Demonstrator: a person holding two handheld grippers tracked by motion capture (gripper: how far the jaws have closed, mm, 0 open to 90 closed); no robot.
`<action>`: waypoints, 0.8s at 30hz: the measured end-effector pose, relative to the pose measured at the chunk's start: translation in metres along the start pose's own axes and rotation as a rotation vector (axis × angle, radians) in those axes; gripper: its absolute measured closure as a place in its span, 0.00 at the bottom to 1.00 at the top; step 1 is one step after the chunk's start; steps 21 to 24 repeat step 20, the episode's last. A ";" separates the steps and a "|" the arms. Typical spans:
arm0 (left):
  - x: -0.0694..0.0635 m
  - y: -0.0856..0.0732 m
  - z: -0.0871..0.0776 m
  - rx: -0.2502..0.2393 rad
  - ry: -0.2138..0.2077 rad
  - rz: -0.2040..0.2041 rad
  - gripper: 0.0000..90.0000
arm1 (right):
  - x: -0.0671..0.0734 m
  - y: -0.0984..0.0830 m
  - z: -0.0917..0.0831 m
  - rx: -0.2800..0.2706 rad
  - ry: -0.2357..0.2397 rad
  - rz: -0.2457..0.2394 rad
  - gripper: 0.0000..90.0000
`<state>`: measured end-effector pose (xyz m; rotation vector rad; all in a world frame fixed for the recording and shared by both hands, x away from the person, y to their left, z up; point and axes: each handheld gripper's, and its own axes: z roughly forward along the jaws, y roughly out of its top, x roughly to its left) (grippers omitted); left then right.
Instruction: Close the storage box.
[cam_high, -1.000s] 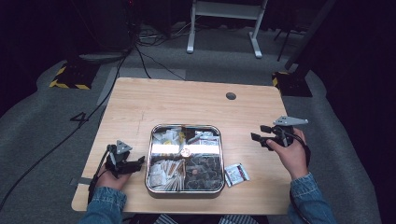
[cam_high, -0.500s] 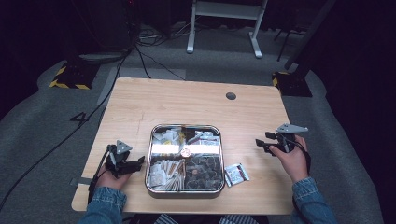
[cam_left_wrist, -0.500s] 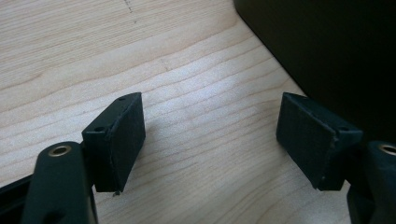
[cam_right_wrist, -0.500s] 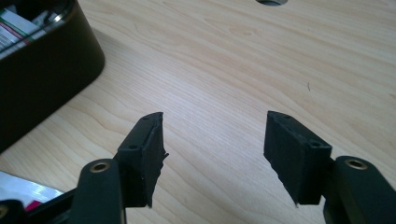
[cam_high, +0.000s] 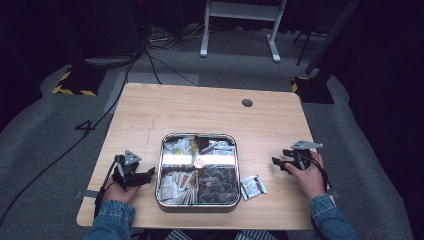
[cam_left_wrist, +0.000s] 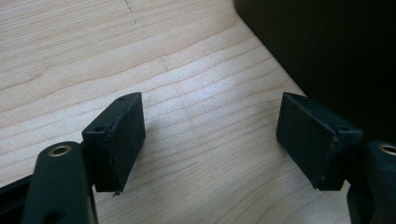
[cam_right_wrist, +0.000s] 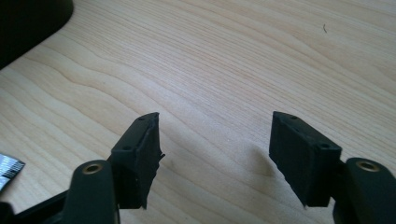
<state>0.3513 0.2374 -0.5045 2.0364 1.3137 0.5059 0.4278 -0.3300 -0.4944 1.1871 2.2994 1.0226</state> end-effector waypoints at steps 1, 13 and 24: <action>0.000 0.000 0.000 0.000 0.000 0.000 0.27 | 0.000 -0.001 0.001 0.009 -0.011 0.009 0.34; 0.000 0.000 0.000 0.000 0.000 0.000 0.27 | -0.002 -0.005 0.011 0.016 -0.018 -0.007 0.09; 0.000 0.000 0.000 0.000 0.001 0.000 0.27 | -0.002 -0.004 0.011 0.018 -0.018 -0.010 0.09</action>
